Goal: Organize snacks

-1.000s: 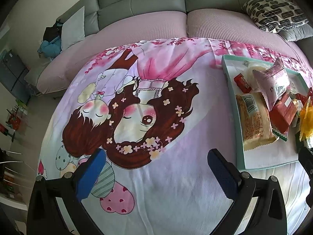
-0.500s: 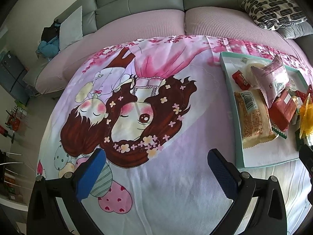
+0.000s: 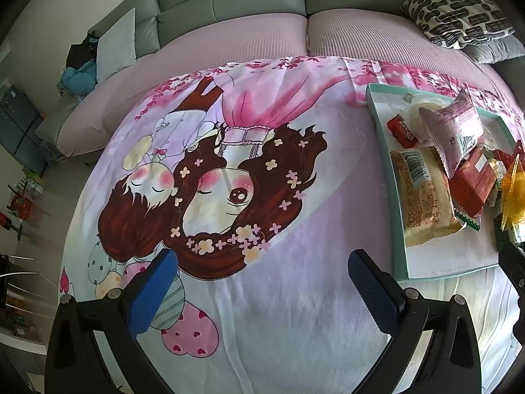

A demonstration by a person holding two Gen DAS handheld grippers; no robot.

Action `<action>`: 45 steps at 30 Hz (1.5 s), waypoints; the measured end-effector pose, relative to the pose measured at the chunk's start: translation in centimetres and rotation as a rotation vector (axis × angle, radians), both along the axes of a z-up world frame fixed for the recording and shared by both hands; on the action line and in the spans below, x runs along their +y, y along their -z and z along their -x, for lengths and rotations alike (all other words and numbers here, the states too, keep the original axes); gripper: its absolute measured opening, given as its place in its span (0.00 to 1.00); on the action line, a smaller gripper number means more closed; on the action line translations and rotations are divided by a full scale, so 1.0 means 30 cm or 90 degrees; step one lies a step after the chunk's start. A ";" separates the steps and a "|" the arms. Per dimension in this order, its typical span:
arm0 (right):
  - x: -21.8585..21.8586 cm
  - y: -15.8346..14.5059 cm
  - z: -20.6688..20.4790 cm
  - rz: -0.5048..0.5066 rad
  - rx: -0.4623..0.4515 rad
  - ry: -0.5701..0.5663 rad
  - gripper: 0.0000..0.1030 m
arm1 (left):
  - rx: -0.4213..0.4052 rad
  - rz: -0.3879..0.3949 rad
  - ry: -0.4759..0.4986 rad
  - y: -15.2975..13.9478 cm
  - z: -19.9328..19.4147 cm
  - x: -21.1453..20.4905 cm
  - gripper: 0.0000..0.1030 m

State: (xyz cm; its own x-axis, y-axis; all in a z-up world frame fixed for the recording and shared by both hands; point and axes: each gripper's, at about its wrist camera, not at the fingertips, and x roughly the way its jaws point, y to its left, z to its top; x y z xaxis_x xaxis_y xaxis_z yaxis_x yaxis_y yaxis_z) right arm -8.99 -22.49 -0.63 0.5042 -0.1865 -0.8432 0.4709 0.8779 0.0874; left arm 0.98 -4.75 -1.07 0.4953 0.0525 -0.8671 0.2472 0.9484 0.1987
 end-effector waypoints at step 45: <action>0.000 0.011 -0.006 -0.002 0.009 -0.002 1.00 | 0.005 0.000 0.006 0.008 0.000 -0.006 1.00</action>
